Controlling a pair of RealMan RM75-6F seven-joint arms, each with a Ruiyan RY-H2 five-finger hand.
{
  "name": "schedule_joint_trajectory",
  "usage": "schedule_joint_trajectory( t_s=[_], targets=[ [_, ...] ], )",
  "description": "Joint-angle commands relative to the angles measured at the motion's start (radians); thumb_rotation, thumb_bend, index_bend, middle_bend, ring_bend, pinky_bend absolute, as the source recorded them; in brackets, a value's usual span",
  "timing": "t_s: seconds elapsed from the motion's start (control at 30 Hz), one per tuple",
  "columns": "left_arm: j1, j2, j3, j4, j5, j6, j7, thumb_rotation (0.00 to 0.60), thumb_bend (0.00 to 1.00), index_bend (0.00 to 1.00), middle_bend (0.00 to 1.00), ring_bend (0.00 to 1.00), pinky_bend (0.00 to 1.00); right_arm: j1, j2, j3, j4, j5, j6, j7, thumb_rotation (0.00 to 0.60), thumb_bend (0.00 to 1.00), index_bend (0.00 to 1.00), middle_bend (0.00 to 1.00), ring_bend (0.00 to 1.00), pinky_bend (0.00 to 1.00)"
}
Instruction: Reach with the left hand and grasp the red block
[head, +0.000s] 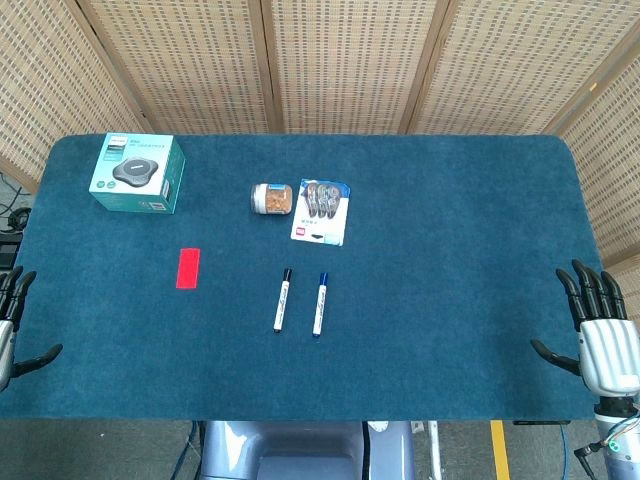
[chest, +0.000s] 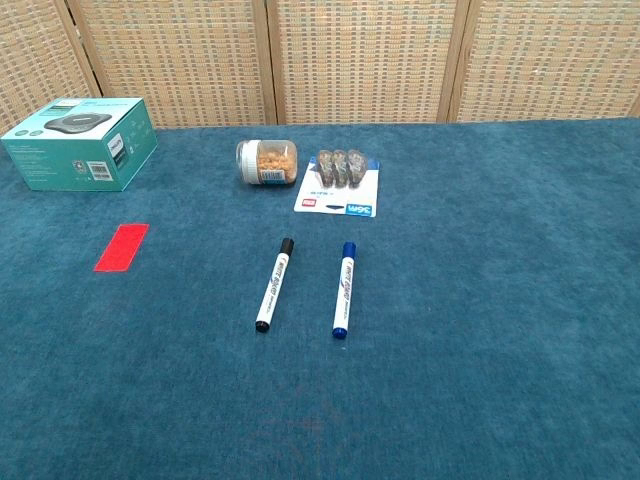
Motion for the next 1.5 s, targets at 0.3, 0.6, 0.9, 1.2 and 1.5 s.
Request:
schedule_joint_trajectory(
  t_s=[0.3,0.6,0.9,1.2,1.5],
  targets=[
    [-0.014,-0.007,-0.006,0.008,-0.025,-0.035,0.008,0.6,0.01,0.0,0.0,0.0,0.0,0.004,0.001,-0.006,-0.003,-0.003,-0.013,-0.001,0.6,0.05,0.0,0.0,0.0,0.0],
    [-0.219,0.01,-0.113,0.05,-0.179,-0.374,-0.071,0.6,0.17,0.0,0.0,0.0,0.0,0.023,-0.004,-0.003,0.008,0.03,-0.067,0.006,0.6,0.06,0.0,0.0,0.0,0.0],
    [-0.474,-0.067,-0.174,0.204,-0.367,-0.794,-0.06,0.6,0.37,0.18,0.0,0.0,0.0,0.029,-0.012,-0.014,0.008,0.027,-0.086,-0.007,0.6,0.09,0.0,0.0,0.0,0.0],
    [-0.597,-0.246,-0.182,0.432,-0.401,-0.911,-0.103,0.6,0.59,0.29,0.0,0.0,0.0,0.038,-0.019,-0.015,0.02,0.053,-0.12,-0.011,0.6,0.1,0.0,0.0,0.0,0.0],
    [-0.68,-0.335,-0.171,0.574,-0.426,-0.994,-0.097,0.6,0.58,0.32,0.0,0.0,0.0,0.042,-0.025,-0.013,0.029,0.067,-0.132,-0.016,0.6,0.1,0.0,0.0,0.0,0.0]
  ],
)
